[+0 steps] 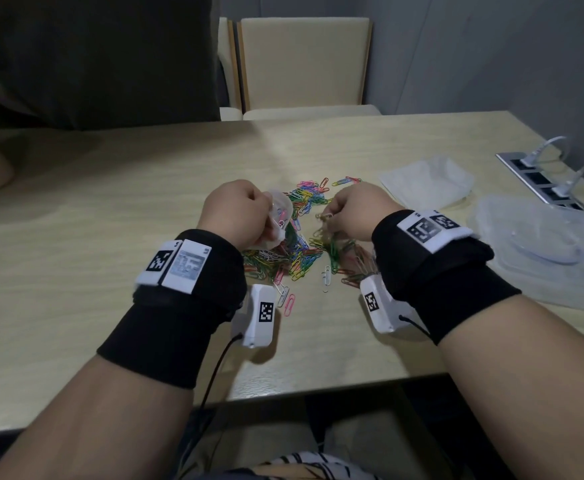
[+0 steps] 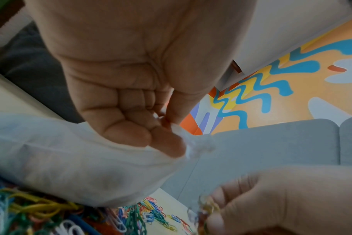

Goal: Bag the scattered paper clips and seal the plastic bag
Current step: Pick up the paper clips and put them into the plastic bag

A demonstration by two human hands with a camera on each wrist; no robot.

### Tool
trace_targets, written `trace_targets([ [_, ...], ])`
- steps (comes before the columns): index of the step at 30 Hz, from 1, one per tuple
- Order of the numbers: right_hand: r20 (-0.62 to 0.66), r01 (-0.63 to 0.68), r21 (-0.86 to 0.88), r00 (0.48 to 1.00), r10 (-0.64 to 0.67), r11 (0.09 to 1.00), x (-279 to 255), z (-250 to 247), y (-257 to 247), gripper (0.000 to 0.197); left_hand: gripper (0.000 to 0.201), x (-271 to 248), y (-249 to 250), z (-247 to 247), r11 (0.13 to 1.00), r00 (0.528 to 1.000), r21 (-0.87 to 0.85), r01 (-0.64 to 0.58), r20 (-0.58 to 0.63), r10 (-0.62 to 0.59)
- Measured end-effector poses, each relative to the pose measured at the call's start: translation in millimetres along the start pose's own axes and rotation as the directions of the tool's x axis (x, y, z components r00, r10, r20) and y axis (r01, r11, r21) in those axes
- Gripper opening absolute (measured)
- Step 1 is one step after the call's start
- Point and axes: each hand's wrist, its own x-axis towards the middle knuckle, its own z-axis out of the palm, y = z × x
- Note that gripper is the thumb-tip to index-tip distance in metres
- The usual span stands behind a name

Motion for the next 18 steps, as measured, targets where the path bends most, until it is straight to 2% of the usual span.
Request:
trace_targets([
  [2, -0.039, -0.048, 0.341, 0.997, 0.065, 0.939, -1, -3, -2, 0.008, 0.024, -2, 1, 1, 1.000, 1.000, 0.004, 0.003, 0.013, -0.003],
  [5, 0.010, -0.078, 0.714, 0.995, 0.102, 0.696, -2, -6, -9, 0.017, 0.026, -7, 4, 2, 1.000, 1.000, 0.003, 0.008, 0.019, -0.008],
  [7, 0.077, -0.103, 0.851, 0.994, 0.072, 0.515, -5, -6, -17, 0.017, 0.024, -12, 9, 2, 0.999, 0.999, -0.028, 0.016, 0.042, -0.015],
  [9, 0.124, -0.134, 0.906, 0.991, 0.051, 0.402, -6, -3, -24, 0.016, 0.022, -14, 12, 3, 0.997, 0.997, -0.076, 0.033, 0.067, -0.028],
  [11, 0.143, -0.155, 0.919, 0.988, 0.060, 0.363, -7, 1, -28, 0.017, 0.021, -15, 14, 4, 0.993, 0.995, -0.109, 0.050, 0.086, -0.041],
  [13, 0.155, -0.170, 0.914, 0.985, 0.070, 0.369, -6, 4, -31, 0.017, 0.022, -16, 15, 5, 0.990, 0.994, -0.127, 0.067, 0.095, -0.055],
  [16, 0.165, -0.189, 0.888, 0.982, 0.094, 0.420, -5, 5, -35, 0.010, 0.024, -16, 16, 5, 0.987, 0.994, -0.143, 0.072, 0.090, -0.060],
  [18, 0.174, -0.189, 0.850, 0.982, 0.077, 0.491, -3, 5, -36, 0.007, 0.025, -16, 16, 5, 0.986, 0.994, -0.153, 0.074, 0.087, -0.061],
])
